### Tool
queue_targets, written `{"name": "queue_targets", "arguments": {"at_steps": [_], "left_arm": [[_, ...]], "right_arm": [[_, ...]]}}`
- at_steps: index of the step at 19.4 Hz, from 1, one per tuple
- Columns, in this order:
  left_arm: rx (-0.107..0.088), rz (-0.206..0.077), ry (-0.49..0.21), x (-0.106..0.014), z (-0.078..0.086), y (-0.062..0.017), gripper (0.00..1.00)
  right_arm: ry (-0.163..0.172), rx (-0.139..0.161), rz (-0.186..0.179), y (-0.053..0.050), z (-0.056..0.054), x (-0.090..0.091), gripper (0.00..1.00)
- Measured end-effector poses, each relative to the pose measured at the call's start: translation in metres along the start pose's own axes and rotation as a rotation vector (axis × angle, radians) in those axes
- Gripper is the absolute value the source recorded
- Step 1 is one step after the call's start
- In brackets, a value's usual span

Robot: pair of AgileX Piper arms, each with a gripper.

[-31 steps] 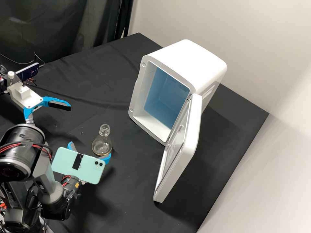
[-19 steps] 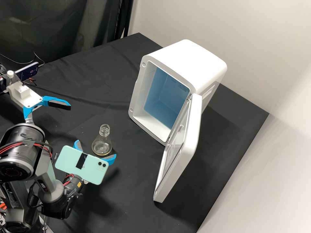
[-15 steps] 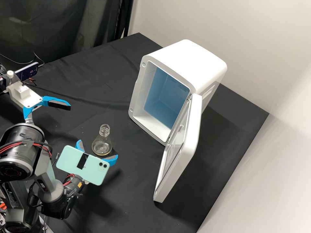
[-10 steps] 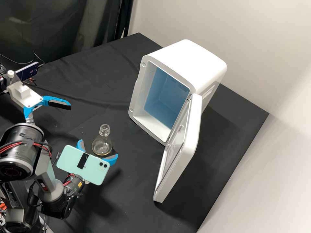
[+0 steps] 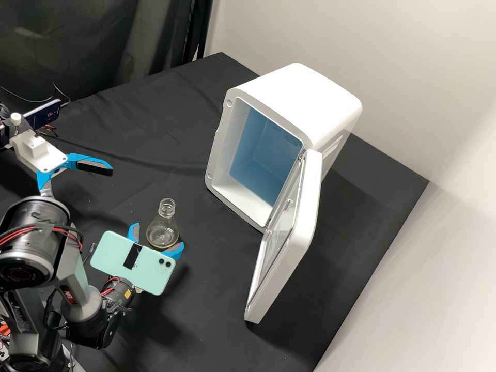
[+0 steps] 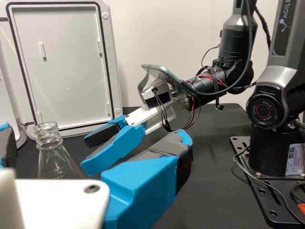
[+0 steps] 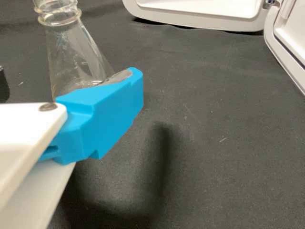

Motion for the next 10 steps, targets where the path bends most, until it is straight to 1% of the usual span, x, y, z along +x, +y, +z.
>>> {"name": "queue_targets", "arguments": {"at_steps": [5, 8, 10], "left_arm": [[0.0, 0.0, 0.0, 0.0, 0.0, 0.0, 1.0], [0.0, 0.0, 0.0, 0.0, 0.0, 0.0, 1.0], [0.0, 0.0, 0.0, 0.0, 0.0, 0.0, 1.0]], "right_arm": [[0.006, -0.002, -0.005, -0.0006, -0.001, 0.0009, 0.0], [0.011, -0.013, -0.005, -0.0003, -0.0026, 0.001, 0.0], [0.014, -0.015, -0.008, -0.0006, -0.0031, 0.0014, 0.0]]}}
